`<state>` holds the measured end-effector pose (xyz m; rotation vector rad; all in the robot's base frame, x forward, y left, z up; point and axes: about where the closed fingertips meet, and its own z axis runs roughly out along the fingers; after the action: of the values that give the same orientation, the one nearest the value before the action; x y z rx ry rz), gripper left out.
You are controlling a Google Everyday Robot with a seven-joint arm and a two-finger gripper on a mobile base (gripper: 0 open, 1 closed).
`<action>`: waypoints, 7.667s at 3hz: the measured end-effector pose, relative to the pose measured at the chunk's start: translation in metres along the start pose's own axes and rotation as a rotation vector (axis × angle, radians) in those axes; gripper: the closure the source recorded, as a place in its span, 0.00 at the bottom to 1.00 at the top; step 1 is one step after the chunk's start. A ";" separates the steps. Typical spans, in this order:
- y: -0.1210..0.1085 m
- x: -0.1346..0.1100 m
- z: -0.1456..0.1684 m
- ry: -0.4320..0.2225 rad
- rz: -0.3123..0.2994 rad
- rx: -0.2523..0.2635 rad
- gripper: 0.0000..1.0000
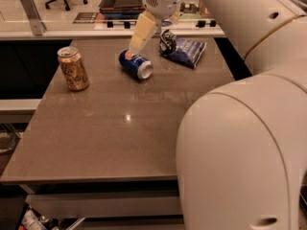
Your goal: Place pepsi can upright
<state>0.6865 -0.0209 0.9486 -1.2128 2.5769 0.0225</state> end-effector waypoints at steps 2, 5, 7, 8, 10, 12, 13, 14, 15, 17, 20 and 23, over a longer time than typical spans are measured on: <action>0.002 -0.005 0.026 0.040 0.167 -0.039 0.00; 0.010 -0.034 0.070 0.066 0.243 -0.103 0.00; 0.027 -0.047 0.095 0.088 0.174 -0.144 0.00; 0.029 -0.047 0.103 0.102 0.154 -0.152 0.00; 0.019 -0.047 0.118 0.113 0.119 -0.155 0.00; 0.016 -0.061 0.128 0.068 0.120 -0.142 0.41; 0.015 -0.066 0.133 0.054 0.120 -0.139 0.65; 0.015 -0.069 0.137 0.045 0.120 -0.137 0.87; 0.014 -0.071 0.139 0.040 0.120 -0.136 1.00; 0.011 -0.068 0.130 0.026 0.145 -0.112 1.00; 0.000 -0.030 0.086 -0.182 0.229 0.002 1.00; -0.039 -0.046 0.034 -0.516 0.125 0.120 1.00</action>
Offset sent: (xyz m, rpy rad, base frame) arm -0.0049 0.0020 -0.0377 0.0307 0.1952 -0.2639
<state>0.7518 -0.0070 0.9328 -0.8619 2.1607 0.1793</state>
